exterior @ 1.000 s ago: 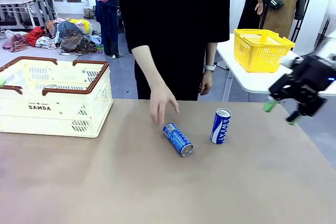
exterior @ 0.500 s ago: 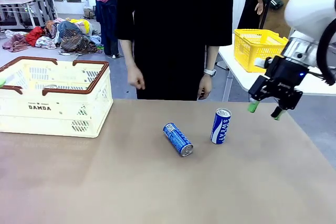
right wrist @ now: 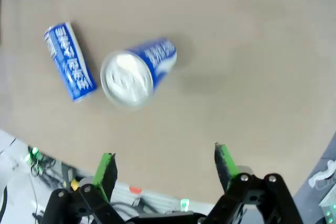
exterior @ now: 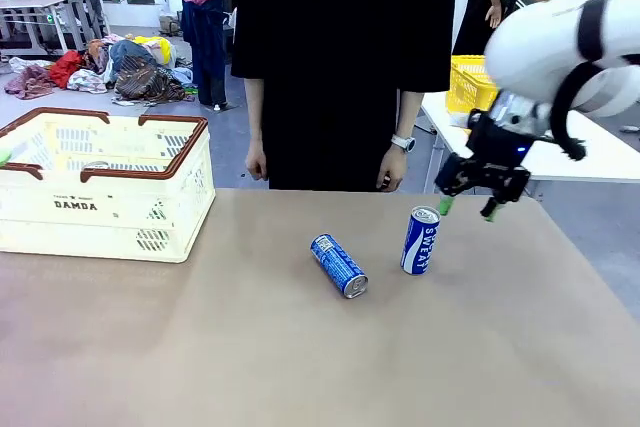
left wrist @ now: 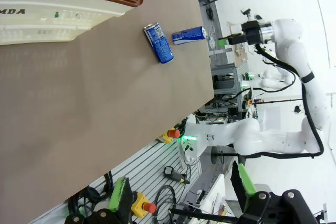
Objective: Place the drinks into the Shopping basket.
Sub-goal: Pick up one drink and place it into the Shopping basket.
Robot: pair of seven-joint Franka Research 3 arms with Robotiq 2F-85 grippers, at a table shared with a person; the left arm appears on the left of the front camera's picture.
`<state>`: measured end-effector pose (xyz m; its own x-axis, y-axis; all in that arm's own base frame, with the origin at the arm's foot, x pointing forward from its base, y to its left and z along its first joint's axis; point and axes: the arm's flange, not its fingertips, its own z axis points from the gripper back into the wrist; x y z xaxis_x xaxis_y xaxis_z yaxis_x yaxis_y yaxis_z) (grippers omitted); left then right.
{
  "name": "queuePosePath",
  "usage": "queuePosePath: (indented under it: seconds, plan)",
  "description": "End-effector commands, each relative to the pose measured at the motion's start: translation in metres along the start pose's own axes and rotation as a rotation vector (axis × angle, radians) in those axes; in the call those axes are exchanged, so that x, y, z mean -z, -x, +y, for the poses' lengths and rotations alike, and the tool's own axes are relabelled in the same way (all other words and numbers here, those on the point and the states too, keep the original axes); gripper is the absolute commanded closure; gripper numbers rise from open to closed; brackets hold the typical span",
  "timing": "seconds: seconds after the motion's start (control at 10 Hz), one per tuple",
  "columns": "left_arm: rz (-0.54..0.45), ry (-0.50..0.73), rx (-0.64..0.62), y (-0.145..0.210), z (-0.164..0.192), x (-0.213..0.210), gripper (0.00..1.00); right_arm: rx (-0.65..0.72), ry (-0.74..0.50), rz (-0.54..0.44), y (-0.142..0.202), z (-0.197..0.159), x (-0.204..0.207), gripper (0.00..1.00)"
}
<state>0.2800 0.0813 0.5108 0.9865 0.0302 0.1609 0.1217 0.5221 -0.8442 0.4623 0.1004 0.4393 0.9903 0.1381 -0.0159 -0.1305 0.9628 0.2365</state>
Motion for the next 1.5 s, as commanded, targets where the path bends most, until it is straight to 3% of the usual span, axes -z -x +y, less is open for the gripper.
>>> queuePosePath:
  seconds: [0.0, 0.5, 1.1, 1.2, 1.3, 1.4]
  plan:
    - [-0.003, 0.009, -0.013, 0.002, -0.003, -0.001, 0.0, 0.023, 0.077, -0.051, -0.027, 0.016, 0.014, 0.0]
    - [-0.003, 0.009, -0.013, 0.002, -0.003, -0.001, 0.0, 0.021, 0.182, -0.057, -0.05, 0.054, 0.044, 0.0]
    - [-0.003, 0.009, -0.013, 0.002, -0.003, -0.001, 0.0, 0.03, 0.239, -0.046, -0.049, 0.059, 0.074, 0.0]
    - [-0.003, 0.009, -0.013, 0.002, -0.003, -0.001, 0.0, 0.03, 0.255, -0.036, -0.049, 0.059, 0.077, 0.6]
    - [-0.003, 0.009, -0.013, 0.002, -0.003, -0.001, 0.0, 0.034, 0.26, -0.03, -0.049, 0.059, 0.077, 1.0]
    - [-0.003, 0.009, -0.013, 0.002, -0.003, -0.001, 0.0, 0.034, 0.26, -0.024, -0.05, 0.06, 0.076, 1.0]
